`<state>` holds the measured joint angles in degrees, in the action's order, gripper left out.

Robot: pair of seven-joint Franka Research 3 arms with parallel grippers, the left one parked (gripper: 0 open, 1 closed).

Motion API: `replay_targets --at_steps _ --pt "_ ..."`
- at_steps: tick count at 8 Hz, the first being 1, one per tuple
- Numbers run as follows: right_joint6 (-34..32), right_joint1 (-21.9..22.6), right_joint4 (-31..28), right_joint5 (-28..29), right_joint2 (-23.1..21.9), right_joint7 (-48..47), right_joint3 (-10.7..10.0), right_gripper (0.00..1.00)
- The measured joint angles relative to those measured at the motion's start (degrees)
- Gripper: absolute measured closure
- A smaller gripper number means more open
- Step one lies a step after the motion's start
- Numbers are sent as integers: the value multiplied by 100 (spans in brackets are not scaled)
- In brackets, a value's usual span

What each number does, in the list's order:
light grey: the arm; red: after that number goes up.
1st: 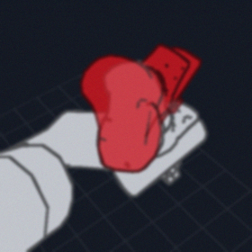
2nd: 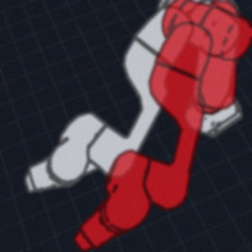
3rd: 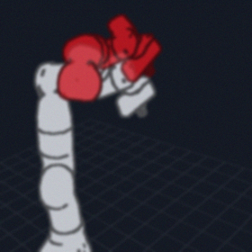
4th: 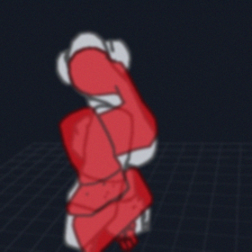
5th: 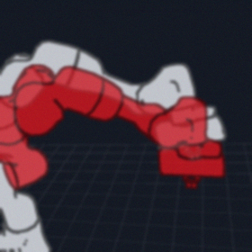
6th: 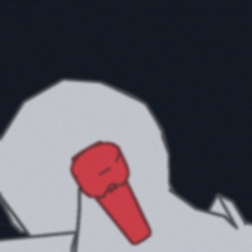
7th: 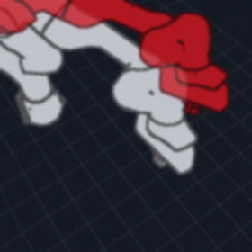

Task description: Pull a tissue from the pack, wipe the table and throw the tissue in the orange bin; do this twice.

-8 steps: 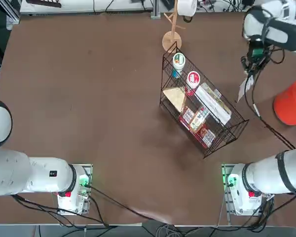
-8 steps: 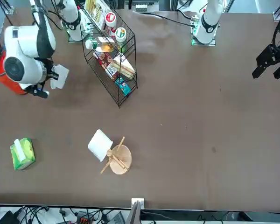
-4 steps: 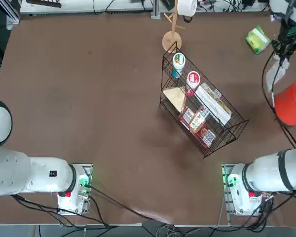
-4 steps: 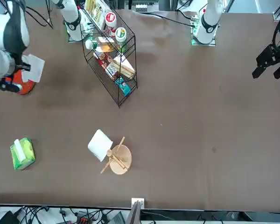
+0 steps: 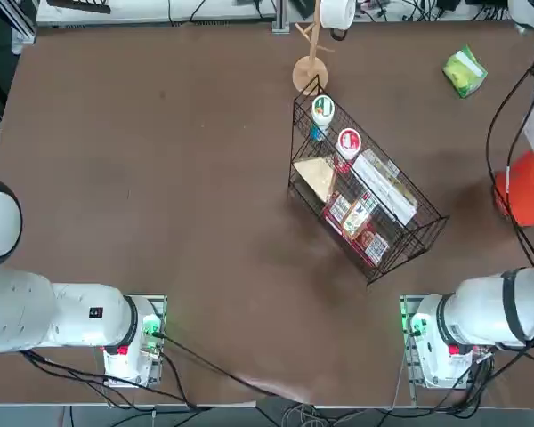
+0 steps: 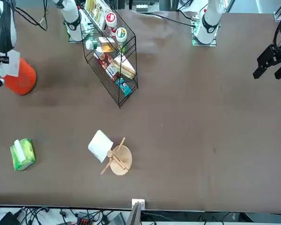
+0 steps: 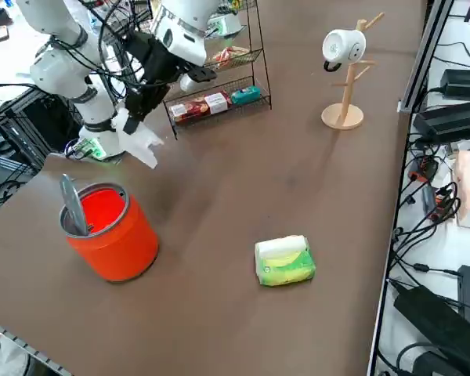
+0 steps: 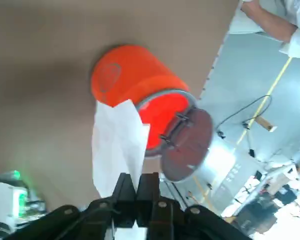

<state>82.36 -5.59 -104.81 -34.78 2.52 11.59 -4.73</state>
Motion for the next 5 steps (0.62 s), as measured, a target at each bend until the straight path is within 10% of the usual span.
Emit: replay_targets --at_steps 5 --pt "563 -941 55 -199 323 958 -7 98"
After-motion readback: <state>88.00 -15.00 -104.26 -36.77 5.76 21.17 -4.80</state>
